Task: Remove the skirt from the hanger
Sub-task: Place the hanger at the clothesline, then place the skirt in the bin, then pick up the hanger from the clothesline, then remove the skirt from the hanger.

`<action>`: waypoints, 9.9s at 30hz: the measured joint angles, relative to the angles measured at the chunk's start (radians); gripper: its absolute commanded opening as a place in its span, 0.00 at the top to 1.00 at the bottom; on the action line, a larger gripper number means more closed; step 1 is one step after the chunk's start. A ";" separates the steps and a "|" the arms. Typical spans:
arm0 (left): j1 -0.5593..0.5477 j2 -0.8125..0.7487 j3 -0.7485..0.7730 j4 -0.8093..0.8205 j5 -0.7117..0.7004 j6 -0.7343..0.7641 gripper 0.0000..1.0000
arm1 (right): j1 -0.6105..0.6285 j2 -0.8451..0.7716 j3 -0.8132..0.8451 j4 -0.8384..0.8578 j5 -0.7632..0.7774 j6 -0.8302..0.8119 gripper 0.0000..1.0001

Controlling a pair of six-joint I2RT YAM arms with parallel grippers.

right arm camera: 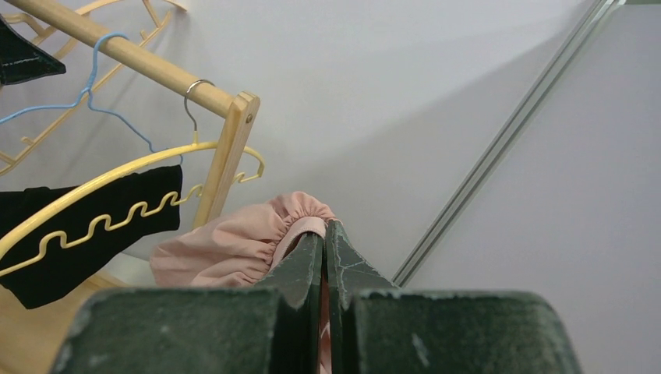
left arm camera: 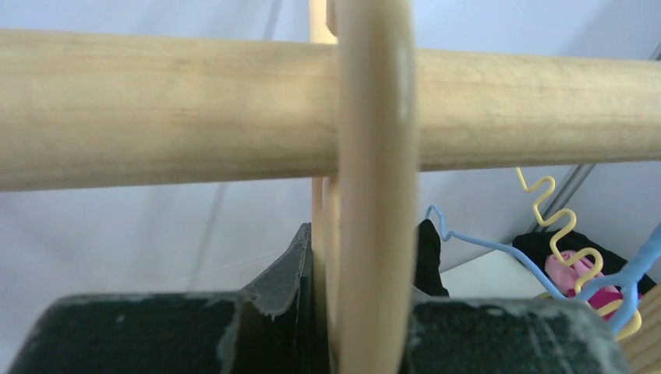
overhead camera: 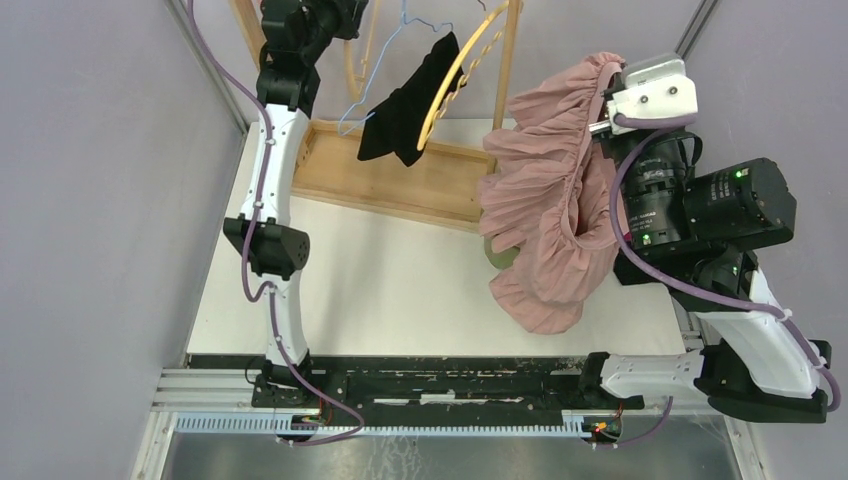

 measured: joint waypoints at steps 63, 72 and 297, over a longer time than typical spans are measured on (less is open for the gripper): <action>0.025 -0.266 -0.121 -0.124 -0.077 0.122 0.07 | 0.000 -0.052 -0.093 0.017 0.051 0.008 0.99; 0.031 -0.438 -0.291 -0.126 -0.008 0.122 0.07 | -0.005 0.133 0.133 -0.035 0.074 0.010 0.99; -0.298 -1.007 -1.036 -0.299 -0.298 0.225 0.97 | -0.002 0.102 -0.333 0.105 -0.042 0.407 0.99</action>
